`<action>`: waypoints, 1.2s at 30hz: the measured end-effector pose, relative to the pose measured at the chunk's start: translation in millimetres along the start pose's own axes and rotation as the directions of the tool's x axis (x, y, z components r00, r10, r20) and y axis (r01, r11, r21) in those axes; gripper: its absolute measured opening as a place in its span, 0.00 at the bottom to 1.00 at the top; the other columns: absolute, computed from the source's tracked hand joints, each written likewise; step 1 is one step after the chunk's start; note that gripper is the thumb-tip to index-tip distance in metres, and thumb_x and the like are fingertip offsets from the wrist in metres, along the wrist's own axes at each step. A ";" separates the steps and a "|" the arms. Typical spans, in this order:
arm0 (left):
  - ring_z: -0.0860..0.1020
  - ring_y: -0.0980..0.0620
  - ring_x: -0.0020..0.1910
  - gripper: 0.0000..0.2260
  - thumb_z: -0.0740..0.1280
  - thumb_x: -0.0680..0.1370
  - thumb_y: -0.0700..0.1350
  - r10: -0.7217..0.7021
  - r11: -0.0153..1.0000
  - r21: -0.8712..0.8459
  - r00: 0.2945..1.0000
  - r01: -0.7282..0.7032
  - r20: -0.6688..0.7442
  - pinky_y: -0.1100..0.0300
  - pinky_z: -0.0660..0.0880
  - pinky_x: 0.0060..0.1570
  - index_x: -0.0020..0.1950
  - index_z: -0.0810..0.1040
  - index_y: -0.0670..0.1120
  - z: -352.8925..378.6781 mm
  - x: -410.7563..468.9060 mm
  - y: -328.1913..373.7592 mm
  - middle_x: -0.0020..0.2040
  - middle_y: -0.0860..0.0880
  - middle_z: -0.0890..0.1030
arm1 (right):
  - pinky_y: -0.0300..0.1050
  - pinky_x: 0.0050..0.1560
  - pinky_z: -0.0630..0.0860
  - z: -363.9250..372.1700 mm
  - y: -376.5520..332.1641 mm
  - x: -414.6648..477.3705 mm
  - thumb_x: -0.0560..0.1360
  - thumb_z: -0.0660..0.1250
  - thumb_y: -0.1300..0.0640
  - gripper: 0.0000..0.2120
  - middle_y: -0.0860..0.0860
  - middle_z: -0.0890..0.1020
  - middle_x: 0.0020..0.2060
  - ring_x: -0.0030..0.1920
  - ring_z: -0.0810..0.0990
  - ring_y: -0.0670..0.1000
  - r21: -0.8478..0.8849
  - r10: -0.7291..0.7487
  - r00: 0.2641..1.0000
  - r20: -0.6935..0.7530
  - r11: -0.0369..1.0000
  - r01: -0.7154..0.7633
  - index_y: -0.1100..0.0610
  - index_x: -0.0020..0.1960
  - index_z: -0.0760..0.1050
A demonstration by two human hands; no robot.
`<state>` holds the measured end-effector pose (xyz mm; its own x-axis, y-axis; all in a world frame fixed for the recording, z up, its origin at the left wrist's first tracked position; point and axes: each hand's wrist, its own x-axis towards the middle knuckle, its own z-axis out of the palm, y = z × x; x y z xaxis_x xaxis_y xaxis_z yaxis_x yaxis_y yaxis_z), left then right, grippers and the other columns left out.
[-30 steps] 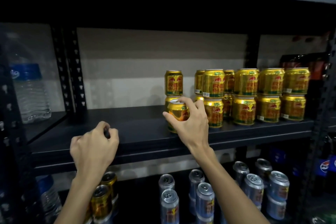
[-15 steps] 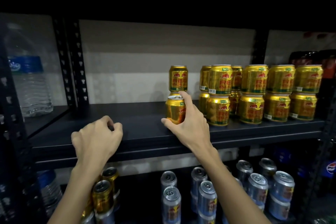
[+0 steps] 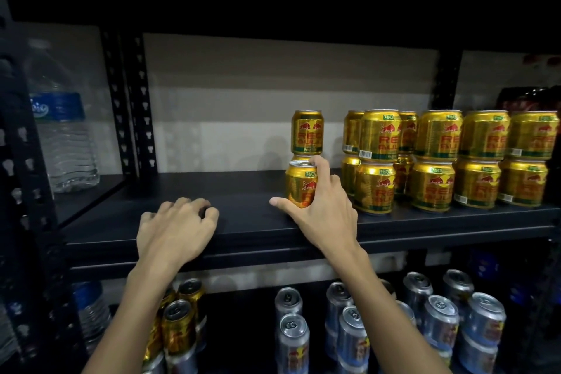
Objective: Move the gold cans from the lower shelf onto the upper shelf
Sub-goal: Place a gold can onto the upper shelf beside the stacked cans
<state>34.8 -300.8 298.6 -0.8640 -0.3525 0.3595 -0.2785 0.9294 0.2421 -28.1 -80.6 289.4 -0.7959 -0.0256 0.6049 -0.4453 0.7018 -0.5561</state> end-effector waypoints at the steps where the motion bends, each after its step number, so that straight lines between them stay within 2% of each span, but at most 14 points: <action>1: 0.70 0.50 0.66 0.21 0.49 0.80 0.57 0.002 1.000 -0.001 1.000 -0.002 -0.002 0.48 0.64 0.62 0.70 0.72 0.60 0.2 -0.2 0.1 0.70 0.54 0.73 | 0.56 0.57 0.75 0.2 -0.8 -0.3 0.66 0.70 0.25 0.47 0.53 0.72 0.65 0.63 0.75 0.56 -0.005 0.008 1.000 -0.003 1.000 -0.008 0.39 0.75 0.48; 4: 0.70 0.50 0.67 0.21 0.49 0.80 0.57 0.002 1.000 -0.002 1.000 -0.002 -0.004 0.48 0.64 0.62 0.70 0.72 0.60 1.3 0.2 -0.3 0.71 0.55 0.72 | 0.55 0.56 0.75 0.4 -0.9 -2.4 0.67 0.69 0.25 0.47 0.53 0.71 0.66 0.62 0.76 0.56 0.006 0.012 1.000 -0.004 1.000 -0.012 0.38 0.75 0.47; 8: 0.70 0.50 0.66 0.21 0.49 0.80 0.57 0.006 1.000 -0.004 1.000 -0.006 -0.009 0.49 0.64 0.62 0.70 0.72 0.60 1.5 1.2 -0.9 0.70 0.55 0.73 | 0.47 0.51 0.72 -6.0 7.7 -5.1 0.73 0.73 0.39 0.43 0.47 0.74 0.61 0.57 0.79 0.52 0.052 -0.043 0.997 0.056 0.998 0.040 0.38 0.75 0.47; 10: 0.70 0.50 0.66 0.21 0.49 0.80 0.57 0.008 1.000 -0.005 1.000 -0.008 -0.015 0.49 0.64 0.61 0.69 0.72 0.60 2.0 1.5 -1.3 0.70 0.55 0.73 | 0.45 0.51 0.73 -7.3 10.6 -3.5 0.74 0.73 0.42 0.42 0.46 0.76 0.60 0.53 0.78 0.48 0.058 -0.056 0.996 0.065 0.997 0.053 0.38 0.75 0.48; 14: 0.70 0.50 0.66 0.21 0.49 0.80 0.57 0.006 1.000 -0.008 1.000 -0.006 -0.023 0.49 0.64 0.62 0.69 0.72 0.61 3.4 1.9 -2.2 0.69 0.55 0.73 | 0.47 0.53 0.78 -4.1 11.1 -2.2 0.74 0.74 0.41 0.42 0.48 0.78 0.63 0.55 0.80 0.50 0.045 -0.061 0.998 0.033 0.997 0.060 0.38 0.75 0.49; 25: 0.72 0.50 0.63 0.19 0.50 0.80 0.57 0.000 0.999 -0.040 0.997 -0.003 -0.081 0.50 0.64 0.59 0.66 0.75 0.60 4.4 0.4 -3.3 0.67 0.55 0.75 | 0.48 0.53 0.77 -1.2 13.0 -3.5 0.73 0.74 0.40 0.42 0.48 0.78 0.62 0.57 0.80 0.50 0.017 -0.077 0.997 -0.025 0.997 0.077 0.39 0.76 0.51; 29: 0.75 0.50 0.58 0.18 0.53 0.80 0.55 0.005 0.997 -0.069 0.984 -0.018 -0.178 0.52 0.66 0.53 0.63 0.78 0.59 5.4 -4.8 -2.3 0.62 0.54 0.79 | 0.45 0.52 0.71 -1.5 12.7 -5.7 0.71 0.76 0.40 0.43 0.49 0.74 0.65 0.60 0.78 0.51 0.033 -0.089 0.994 -0.056 0.995 0.091 0.39 0.77 0.53; 36: 0.78 0.49 0.51 0.16 0.55 0.80 0.52 0.012 0.993 -0.107 0.957 -0.045 -0.288 0.55 0.63 0.47 0.60 0.80 0.56 8.4 -12.6 -2.5 0.57 0.52 0.82 | 0.46 0.51 0.74 -1.3 11.2 -6.2 0.71 0.77 0.41 0.42 0.50 0.77 0.61 0.57 0.79 0.51 0.050 -0.097 0.993 -0.069 0.994 0.101 0.39 0.76 0.54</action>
<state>42.9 -297.7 285.9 -0.7095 -0.3581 0.6069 -0.1930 0.9271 0.3213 -27.6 -71.7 280.2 -0.7185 -0.0444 0.6941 -0.5432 0.6591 -0.5201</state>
